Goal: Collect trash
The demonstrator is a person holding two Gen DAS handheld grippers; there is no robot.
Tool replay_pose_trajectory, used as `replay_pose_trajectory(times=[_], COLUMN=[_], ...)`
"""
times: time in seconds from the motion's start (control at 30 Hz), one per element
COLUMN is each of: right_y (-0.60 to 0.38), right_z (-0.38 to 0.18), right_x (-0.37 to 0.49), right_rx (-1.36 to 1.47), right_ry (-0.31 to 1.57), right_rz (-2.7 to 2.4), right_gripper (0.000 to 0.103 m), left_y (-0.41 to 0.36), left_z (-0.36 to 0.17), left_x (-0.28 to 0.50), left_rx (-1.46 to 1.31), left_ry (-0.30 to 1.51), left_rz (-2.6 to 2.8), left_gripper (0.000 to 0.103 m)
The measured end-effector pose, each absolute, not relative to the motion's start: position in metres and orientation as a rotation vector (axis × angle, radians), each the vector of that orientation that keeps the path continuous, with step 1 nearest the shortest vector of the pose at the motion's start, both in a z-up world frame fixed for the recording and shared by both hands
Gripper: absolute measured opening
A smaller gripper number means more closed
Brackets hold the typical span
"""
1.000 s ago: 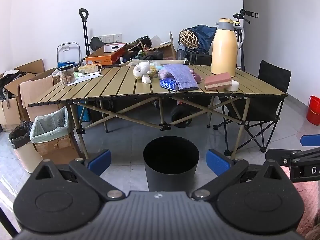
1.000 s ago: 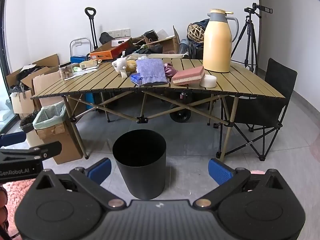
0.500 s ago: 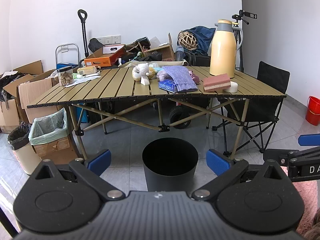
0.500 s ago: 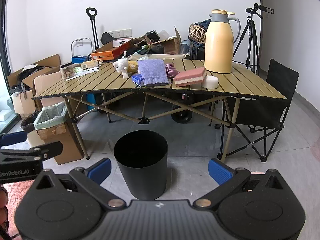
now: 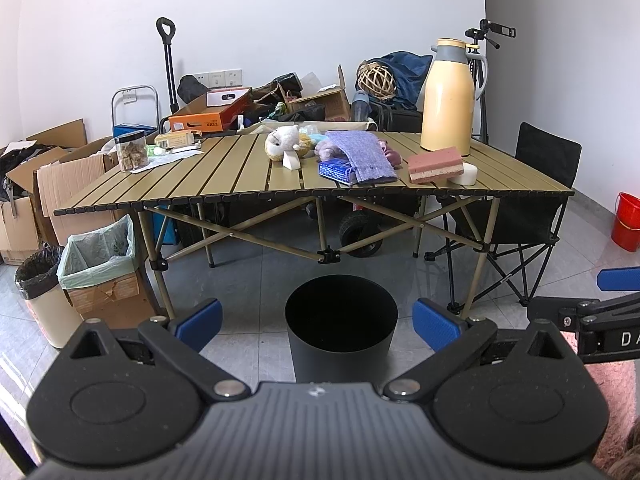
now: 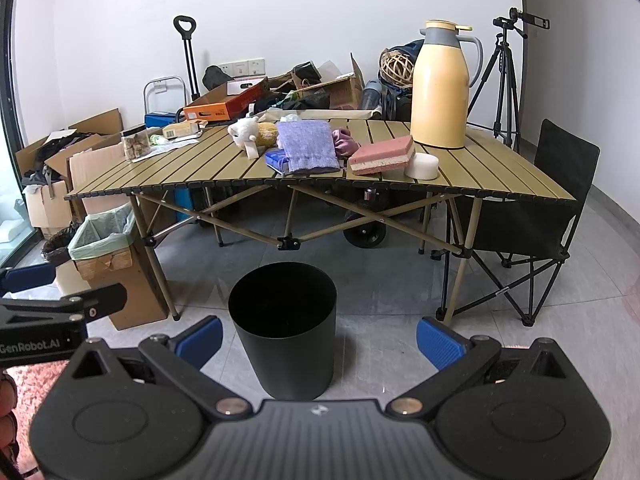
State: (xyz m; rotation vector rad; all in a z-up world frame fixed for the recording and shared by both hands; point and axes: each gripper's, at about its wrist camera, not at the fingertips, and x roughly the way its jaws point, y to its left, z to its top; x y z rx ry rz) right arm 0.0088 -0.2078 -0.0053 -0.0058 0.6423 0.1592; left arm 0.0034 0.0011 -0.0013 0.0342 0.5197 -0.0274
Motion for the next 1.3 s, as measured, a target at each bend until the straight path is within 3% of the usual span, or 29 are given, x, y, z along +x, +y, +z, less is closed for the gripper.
replay_pose_trajectory(times=[1.3], right_y=[-0.2021], right_z=[-0.0034], right_x=[0.0062], right_rx=[0.003], right_ry=[0.635], right_rz=[0.172], right_gripper=[0.103], left_y=[0.0038], left_z=[-0.0023], left_x=[0.003], left_rx=[0.028], left_ry=[0.516], left_rz=[-0.021], left_gripper=[0.103])
